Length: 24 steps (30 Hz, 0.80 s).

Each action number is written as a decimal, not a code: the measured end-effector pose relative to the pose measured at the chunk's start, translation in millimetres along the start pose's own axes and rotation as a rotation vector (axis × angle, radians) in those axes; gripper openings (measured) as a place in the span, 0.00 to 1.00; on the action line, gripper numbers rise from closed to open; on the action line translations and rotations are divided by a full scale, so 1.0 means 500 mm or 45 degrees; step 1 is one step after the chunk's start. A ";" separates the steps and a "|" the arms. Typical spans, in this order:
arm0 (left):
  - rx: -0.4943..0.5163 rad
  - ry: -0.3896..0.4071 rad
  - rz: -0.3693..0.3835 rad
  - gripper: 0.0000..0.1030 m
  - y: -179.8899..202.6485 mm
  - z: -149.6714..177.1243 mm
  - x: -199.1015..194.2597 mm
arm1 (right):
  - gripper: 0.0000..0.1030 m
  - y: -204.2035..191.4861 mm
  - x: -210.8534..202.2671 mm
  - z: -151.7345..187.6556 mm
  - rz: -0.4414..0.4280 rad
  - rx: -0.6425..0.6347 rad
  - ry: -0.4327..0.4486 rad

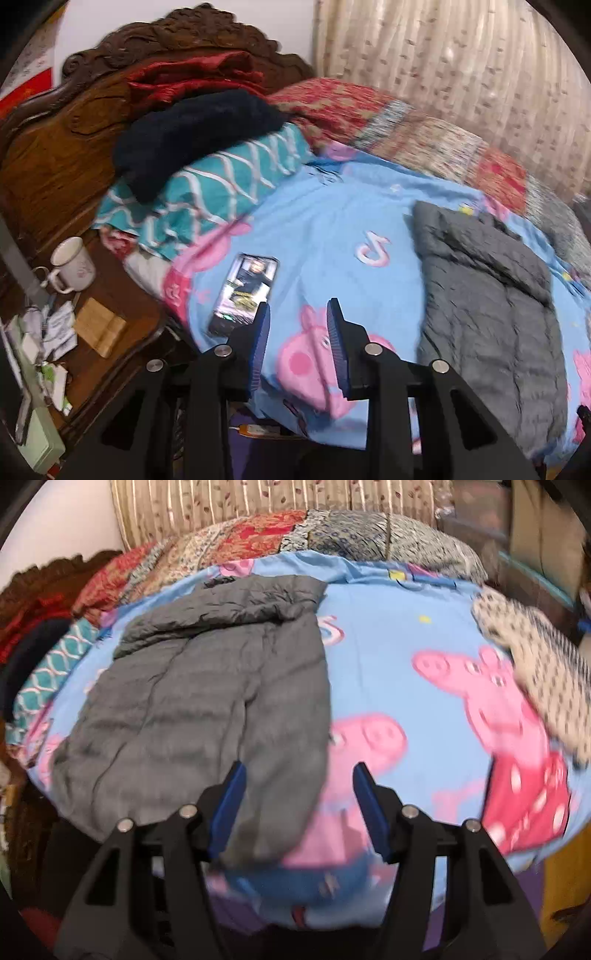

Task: Fold large clothes

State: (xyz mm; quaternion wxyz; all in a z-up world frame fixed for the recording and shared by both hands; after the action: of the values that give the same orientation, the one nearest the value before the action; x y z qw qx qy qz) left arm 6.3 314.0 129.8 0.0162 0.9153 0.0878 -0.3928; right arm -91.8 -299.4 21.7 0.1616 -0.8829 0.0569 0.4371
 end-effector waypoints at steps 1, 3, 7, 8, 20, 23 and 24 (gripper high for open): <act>0.024 -0.023 0.045 0.53 0.015 0.013 0.005 | 0.56 0.020 -0.005 0.022 -0.036 0.045 -0.024; 0.084 -0.100 0.167 0.56 0.063 0.054 0.030 | 0.56 0.045 -0.006 0.044 -0.085 0.128 -0.046; 0.149 -0.273 0.398 0.58 0.173 0.131 0.101 | 0.56 0.070 0.007 0.070 -0.213 0.344 -0.091; 0.142 -0.311 0.436 0.58 0.191 0.145 0.116 | 0.56 0.067 0.012 0.072 -0.278 0.405 -0.105; -0.088 -0.499 0.722 0.62 0.262 0.179 0.234 | 0.56 -0.002 0.125 0.064 -0.395 0.532 -0.270; -0.022 -0.597 0.697 0.62 0.308 0.195 0.270 | 0.26 0.004 0.146 0.075 -0.329 0.502 -0.315; 0.002 -0.636 0.677 0.62 0.321 0.206 0.281 | 0.19 0.006 0.148 0.078 -0.321 0.498 -0.326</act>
State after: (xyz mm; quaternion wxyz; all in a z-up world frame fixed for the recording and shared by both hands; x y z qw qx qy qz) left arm 55.2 166.9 -49.0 0.1381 0.7820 -0.1602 -0.5863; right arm -76.9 -286.3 -59.7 0.3882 -0.7725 0.0088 0.5025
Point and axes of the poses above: each gripper's, at about its wrist camera, not at the fingertips, and x roughly the way its jaws point, y to its right, z to its underside, the point moved 4 cm from there along x, roughly the way its jaws point, and after that the axes turned 6 degrees about x, right-handed, at the moved point
